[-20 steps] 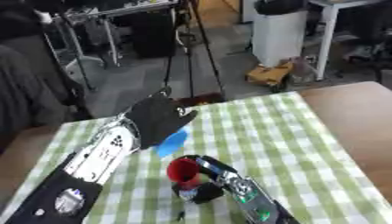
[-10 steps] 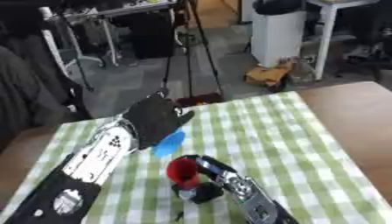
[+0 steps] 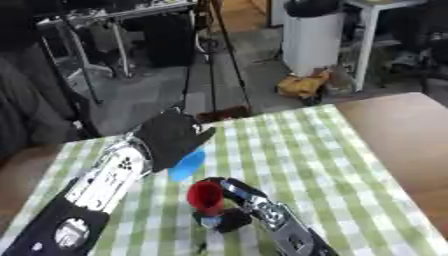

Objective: Pour the contents of one cup into another cup.

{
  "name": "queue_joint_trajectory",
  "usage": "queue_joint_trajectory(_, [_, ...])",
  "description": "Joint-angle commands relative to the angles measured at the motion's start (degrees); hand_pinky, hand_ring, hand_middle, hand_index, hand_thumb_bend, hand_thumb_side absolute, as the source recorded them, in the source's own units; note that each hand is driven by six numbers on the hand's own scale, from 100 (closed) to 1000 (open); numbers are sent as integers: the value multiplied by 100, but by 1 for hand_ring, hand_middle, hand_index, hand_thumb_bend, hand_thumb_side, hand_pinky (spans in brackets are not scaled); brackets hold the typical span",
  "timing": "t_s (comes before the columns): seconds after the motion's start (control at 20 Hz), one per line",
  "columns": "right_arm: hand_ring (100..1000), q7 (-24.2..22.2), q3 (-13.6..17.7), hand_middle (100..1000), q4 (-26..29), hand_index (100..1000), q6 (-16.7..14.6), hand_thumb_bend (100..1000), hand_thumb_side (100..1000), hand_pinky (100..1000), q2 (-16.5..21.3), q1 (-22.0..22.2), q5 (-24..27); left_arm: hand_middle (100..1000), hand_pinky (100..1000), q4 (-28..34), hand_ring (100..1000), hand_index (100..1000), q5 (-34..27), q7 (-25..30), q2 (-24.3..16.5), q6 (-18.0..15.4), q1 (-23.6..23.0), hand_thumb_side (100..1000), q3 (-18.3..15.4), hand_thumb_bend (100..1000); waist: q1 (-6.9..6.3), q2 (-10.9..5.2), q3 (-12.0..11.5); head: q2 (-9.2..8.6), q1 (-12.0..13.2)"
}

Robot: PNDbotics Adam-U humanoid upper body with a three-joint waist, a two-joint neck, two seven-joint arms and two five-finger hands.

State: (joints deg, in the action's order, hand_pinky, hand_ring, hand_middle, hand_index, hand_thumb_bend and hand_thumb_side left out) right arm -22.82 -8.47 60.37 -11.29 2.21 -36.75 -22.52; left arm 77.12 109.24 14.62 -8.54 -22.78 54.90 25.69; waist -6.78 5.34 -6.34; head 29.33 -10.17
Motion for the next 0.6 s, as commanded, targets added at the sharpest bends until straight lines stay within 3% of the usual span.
queue_joint_trajectory(0.05, [796,39,17,678,105,814,-1,116,157,800,8,-101,10,183,776,42,350,562,7,-6,-83,9,88,100,-84,617,38,-89,0,-78,1])
queue_joint_trajectory(0.6, [795,139,97,677,89,813,31,101,158,800,45,-83,3,196,776,70,359,572,-184,26,-151,53,9,100,-199,611,77,-146,23,-119,-125])
